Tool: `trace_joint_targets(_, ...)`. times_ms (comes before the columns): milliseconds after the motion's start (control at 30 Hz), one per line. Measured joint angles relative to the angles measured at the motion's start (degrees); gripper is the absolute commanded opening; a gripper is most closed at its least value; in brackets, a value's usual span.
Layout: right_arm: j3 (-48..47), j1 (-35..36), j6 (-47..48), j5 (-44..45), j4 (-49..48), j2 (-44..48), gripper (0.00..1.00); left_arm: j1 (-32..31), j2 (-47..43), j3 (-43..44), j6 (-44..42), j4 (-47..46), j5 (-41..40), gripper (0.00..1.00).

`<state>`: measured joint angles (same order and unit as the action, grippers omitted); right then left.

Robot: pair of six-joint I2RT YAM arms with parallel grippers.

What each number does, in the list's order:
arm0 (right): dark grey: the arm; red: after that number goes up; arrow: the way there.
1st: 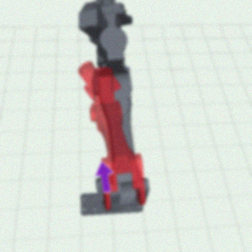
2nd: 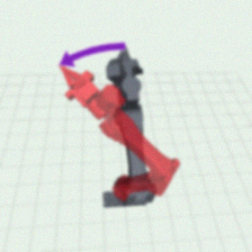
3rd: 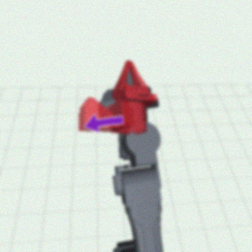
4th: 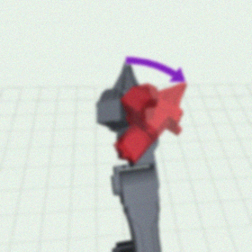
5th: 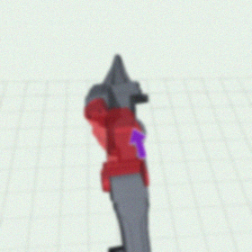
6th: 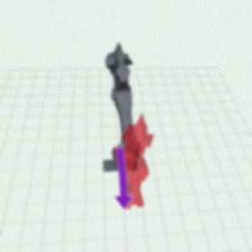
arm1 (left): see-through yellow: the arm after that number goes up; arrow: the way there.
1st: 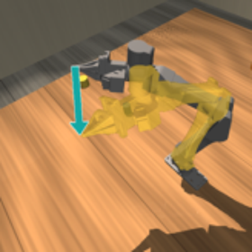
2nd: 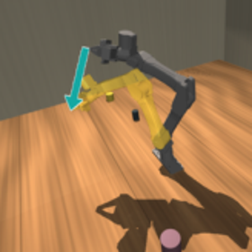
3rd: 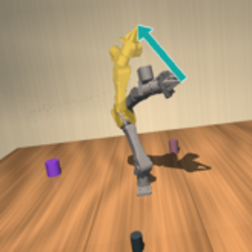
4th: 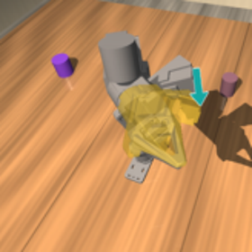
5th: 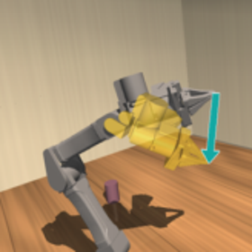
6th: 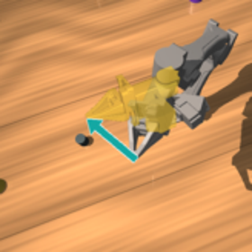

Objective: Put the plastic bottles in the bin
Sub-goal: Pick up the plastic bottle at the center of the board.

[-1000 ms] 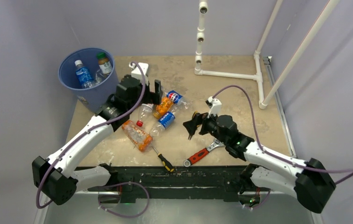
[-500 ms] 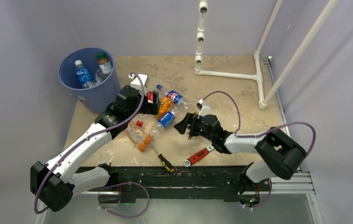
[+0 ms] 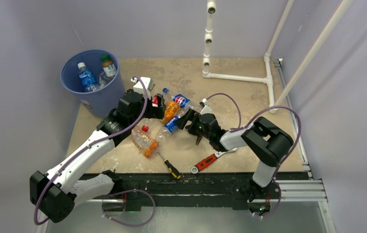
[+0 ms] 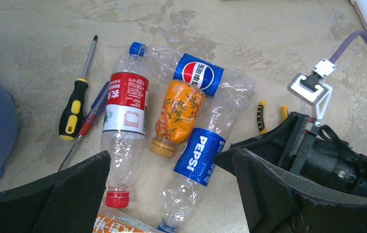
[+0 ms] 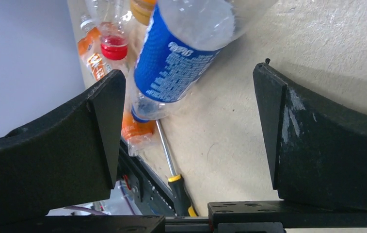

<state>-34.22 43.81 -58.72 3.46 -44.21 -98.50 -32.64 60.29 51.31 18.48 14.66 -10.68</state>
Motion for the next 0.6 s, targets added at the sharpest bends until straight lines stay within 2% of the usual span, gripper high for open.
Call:
trace_joint_targets(300, -4.1, -0.1, -4.0, 0.6, -2.7, -7.3, 0.85, 0.0, 0.0, -0.1, 0.0, 0.0, 0.0, 0.96)
trace_joint_targets(600, -6.6, -0.1, -4.7, 1.8, -2.8, -10.3, 0.63, 0.0, 0.0, -0.1, 0.0, 0.0, 0.0, 0.95)
